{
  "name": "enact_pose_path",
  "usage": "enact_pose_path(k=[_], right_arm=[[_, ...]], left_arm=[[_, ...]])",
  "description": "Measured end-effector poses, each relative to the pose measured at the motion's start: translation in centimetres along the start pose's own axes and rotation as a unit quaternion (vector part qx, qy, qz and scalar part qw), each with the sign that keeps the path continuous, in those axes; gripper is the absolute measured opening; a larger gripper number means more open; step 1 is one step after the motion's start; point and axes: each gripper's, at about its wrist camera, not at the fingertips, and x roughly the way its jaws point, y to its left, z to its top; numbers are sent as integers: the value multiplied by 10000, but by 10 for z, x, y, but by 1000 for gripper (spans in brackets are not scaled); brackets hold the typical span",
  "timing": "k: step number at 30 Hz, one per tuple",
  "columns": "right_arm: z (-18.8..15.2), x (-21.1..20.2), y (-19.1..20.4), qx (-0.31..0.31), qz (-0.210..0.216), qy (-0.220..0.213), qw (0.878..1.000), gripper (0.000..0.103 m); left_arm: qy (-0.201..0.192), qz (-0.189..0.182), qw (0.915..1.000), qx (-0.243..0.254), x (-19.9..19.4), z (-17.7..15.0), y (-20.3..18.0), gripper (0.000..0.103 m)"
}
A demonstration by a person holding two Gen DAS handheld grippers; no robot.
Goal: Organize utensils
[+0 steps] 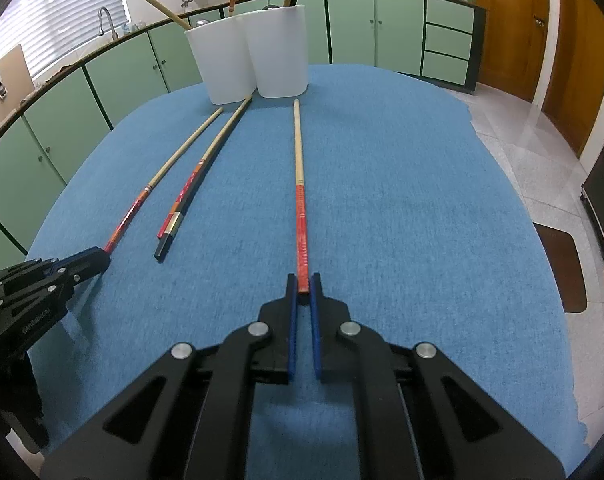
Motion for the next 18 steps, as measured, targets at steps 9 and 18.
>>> enact_pose_path(k=[9, 18], right_arm=[[27, -39, -2, -80, 71, -538, 9985, 5], [90, -100, -5, -293, 189, -1301, 9909, 5]], left_arm=[[-550, -26, 9985, 71, -51, 28, -3, 6], [-1545, -50, 9879, 111, -119, 83, -3, 6]])
